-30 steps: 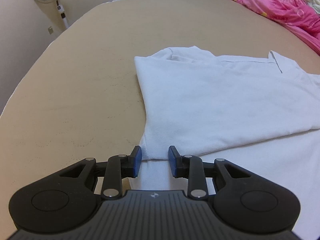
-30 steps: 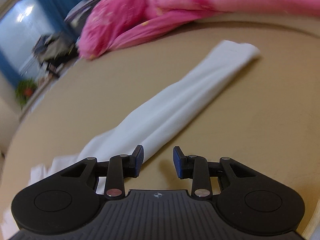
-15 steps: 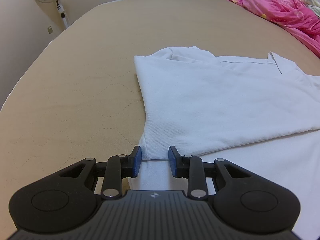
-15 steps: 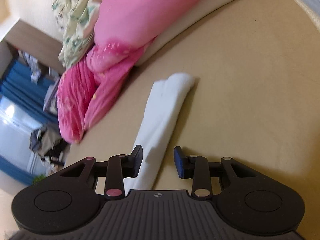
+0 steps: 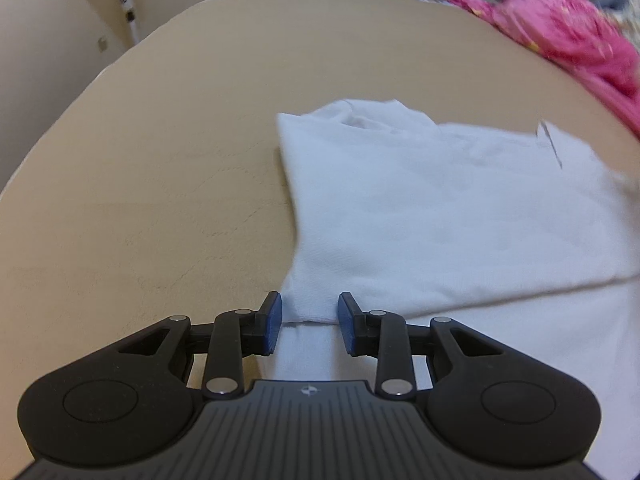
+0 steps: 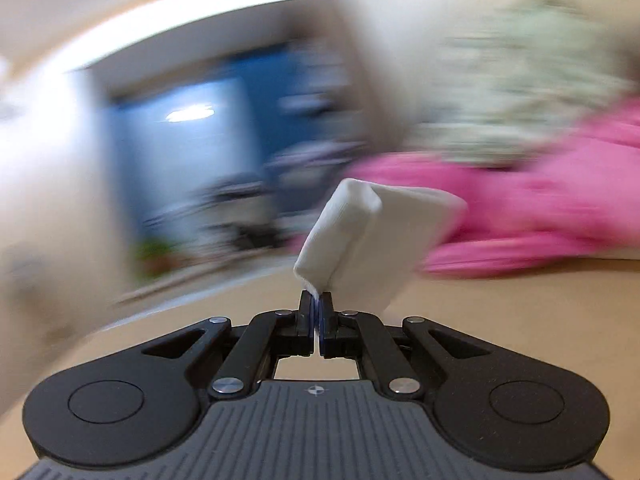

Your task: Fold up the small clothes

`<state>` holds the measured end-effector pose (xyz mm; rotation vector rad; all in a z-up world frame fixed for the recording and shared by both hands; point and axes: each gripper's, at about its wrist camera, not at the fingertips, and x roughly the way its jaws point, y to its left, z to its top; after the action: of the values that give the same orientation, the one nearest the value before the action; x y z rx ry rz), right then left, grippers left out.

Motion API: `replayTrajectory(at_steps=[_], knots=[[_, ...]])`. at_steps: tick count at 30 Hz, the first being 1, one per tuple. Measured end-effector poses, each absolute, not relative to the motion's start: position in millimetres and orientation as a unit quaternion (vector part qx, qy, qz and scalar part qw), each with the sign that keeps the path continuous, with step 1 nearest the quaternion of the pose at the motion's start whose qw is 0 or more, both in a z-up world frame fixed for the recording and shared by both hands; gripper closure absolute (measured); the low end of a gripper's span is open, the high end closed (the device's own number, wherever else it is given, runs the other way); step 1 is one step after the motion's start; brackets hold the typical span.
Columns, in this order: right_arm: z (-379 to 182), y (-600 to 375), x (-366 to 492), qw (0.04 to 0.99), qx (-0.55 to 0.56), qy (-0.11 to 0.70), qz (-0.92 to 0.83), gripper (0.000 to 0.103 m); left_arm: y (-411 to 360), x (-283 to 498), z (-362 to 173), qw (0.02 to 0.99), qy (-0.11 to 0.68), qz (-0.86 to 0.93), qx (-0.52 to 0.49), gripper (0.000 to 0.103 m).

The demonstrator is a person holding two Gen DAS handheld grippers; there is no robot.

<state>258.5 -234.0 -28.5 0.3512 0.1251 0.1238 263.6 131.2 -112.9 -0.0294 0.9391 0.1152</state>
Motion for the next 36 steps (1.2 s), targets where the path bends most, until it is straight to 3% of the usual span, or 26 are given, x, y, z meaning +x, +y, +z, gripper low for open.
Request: replayTrajectory(at_steps=[2,3,4,6,9,10,14,16,17,19,22,27,28,30,34,36], knots=[[-47,-145,240,0.962,0.185,0.129,0.154,0.084,148,262,-105,0.892,0.444,0.072,-0.049,0.068],[-62,-105,234,0.943,0.178,0.189,0.208,0.057,157,261,-100,0.892,0.439,0.08,-0.068,0.068],[-78,-73,229,0.914,0.17,0.255,0.265,0.054,166,260,-96,0.893,0.432,0.088,-0.087,0.069],[-104,-33,215,0.854,0.137,0.36,0.351,0.063,180,257,-89,0.894,0.421,0.095,-0.12,0.07],[-101,-49,194,0.863,0.068,0.346,0.362,0.062,190,257,-83,0.895,0.405,0.075,-0.169,0.085],[-96,-63,193,0.872,0.049,0.334,0.354,0.059,189,259,-82,0.896,0.401,0.06,-0.181,0.085],[-83,-147,222,0.918,0.015,0.314,0.242,0.057,179,275,-89,0.883,0.408,-0.016,-0.232,0.084],[-85,-192,248,0.935,0.038,0.317,0.154,0.056,173,288,-102,0.868,0.43,-0.027,-0.247,0.072],[-88,-216,262,0.942,0.055,0.315,0.104,0.054,173,294,-109,0.863,0.44,-0.019,-0.248,0.071],[-102,-249,283,0.939,0.086,0.332,0.031,0.034,173,304,-127,0.847,0.46,-0.006,-0.267,0.071],[-143,-283,303,0.894,0.159,0.42,-0.014,0.039,181,313,-136,0.841,0.446,-0.006,-0.305,0.071],[-150,-283,297,0.897,0.145,0.416,0.0,0.037,198,321,-144,0.822,0.434,-0.003,-0.37,0.071],[-151,-284,299,0.897,0.142,0.42,0.003,0.037,197,322,-143,0.824,0.435,-0.001,-0.363,0.089],[-153,-287,296,0.896,0.136,0.424,0.007,0.037,195,320,-135,0.838,0.433,0.02,-0.332,0.094],[-143,-289,294,0.894,0.162,0.417,-0.011,0.037,198,282,-92,0.868,0.382,0.063,-0.312,0.094],[-144,-291,289,0.897,0.167,0.41,-0.006,0.037,196,278,-89,0.865,0.415,0.079,-0.272,0.087]])
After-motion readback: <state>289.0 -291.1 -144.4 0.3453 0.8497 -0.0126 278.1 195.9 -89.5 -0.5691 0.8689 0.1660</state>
